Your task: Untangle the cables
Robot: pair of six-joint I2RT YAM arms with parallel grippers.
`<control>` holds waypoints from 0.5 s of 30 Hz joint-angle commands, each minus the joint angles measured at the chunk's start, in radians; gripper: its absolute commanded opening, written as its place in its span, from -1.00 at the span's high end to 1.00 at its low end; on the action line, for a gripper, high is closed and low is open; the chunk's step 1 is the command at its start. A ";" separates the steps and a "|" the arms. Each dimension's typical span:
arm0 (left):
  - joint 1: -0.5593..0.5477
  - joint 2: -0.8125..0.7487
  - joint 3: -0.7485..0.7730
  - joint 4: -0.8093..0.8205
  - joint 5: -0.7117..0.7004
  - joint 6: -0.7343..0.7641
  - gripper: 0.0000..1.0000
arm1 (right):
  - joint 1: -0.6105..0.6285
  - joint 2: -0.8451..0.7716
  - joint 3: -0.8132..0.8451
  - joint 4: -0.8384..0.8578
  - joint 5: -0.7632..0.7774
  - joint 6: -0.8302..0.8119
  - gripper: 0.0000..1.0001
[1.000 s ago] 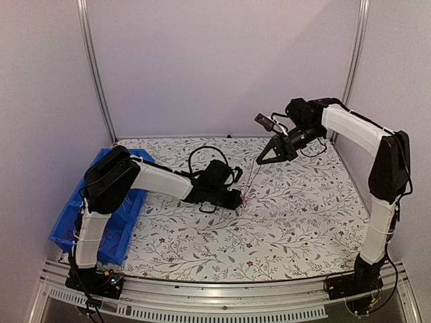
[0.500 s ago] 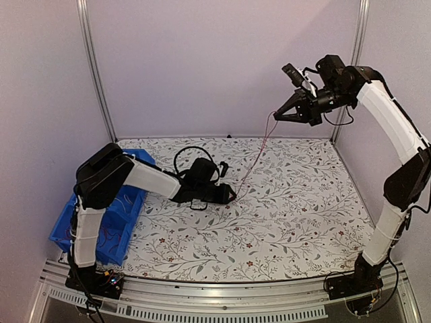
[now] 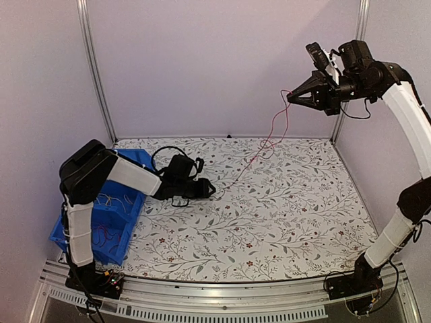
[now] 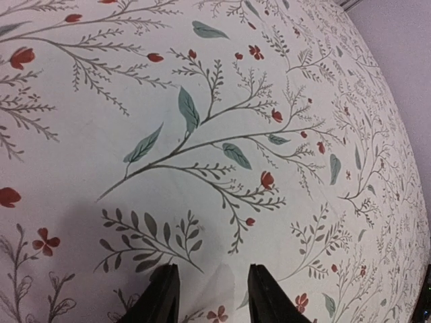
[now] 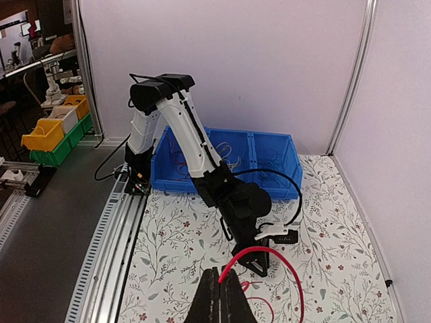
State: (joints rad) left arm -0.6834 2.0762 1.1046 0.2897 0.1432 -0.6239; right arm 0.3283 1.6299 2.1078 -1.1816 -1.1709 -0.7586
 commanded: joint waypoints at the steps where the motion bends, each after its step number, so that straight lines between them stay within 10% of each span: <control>1: -0.014 -0.100 -0.015 -0.005 -0.041 0.082 0.31 | -0.016 -0.038 -0.025 0.080 -0.019 0.030 1.00; 15: -0.003 -0.079 -0.058 -0.111 -0.129 0.066 0.24 | -0.274 -0.088 0.008 0.401 -0.100 0.354 1.00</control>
State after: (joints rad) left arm -0.6891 1.9759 1.0672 0.2092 0.0349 -0.5484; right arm 0.0990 1.5723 2.0933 -0.8959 -1.2343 -0.5209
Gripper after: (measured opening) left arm 0.375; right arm 0.016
